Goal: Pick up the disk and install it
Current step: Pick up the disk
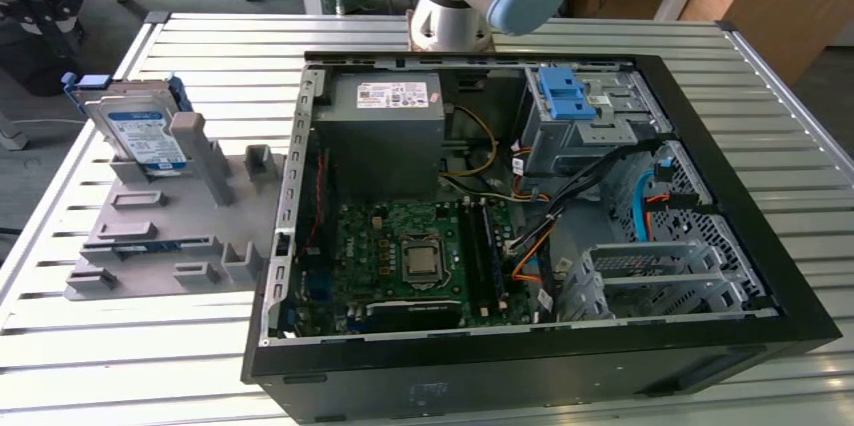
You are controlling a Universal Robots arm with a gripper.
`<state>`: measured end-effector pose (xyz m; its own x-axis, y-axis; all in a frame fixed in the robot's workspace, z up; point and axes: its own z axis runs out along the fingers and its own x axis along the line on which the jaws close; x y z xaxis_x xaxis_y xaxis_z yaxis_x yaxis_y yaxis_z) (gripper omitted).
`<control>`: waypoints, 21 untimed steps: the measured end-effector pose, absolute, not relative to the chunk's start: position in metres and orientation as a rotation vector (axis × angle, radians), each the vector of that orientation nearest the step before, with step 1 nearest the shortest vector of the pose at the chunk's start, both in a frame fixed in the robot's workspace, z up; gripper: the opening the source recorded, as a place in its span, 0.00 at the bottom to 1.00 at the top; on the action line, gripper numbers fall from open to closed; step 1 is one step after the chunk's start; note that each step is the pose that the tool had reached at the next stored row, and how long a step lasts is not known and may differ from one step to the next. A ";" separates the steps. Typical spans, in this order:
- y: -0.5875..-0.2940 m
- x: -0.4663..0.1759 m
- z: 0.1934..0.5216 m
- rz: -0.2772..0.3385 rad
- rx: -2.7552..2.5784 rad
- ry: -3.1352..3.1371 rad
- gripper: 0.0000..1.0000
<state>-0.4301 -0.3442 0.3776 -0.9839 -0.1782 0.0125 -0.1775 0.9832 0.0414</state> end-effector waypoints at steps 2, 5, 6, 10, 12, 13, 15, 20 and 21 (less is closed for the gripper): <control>-0.344 -0.430 0.378 -0.062 0.309 -3.109 0.11; -0.344 -0.430 0.378 -0.062 0.352 -3.104 0.11; -0.344 -0.430 0.378 -0.062 0.366 -3.102 0.11; -0.344 -0.430 0.378 -0.061 0.422 -3.094 0.11; -0.344 -0.430 0.378 -0.061 0.449 -3.090 0.11; -0.344 -0.430 0.378 -0.061 0.462 -3.088 0.11; -0.344 -0.430 0.378 -0.061 0.488 -3.084 0.11; -0.344 -0.430 0.378 -0.060 0.548 -3.073 0.11; -0.344 -0.430 0.378 -0.060 0.558 -3.071 0.11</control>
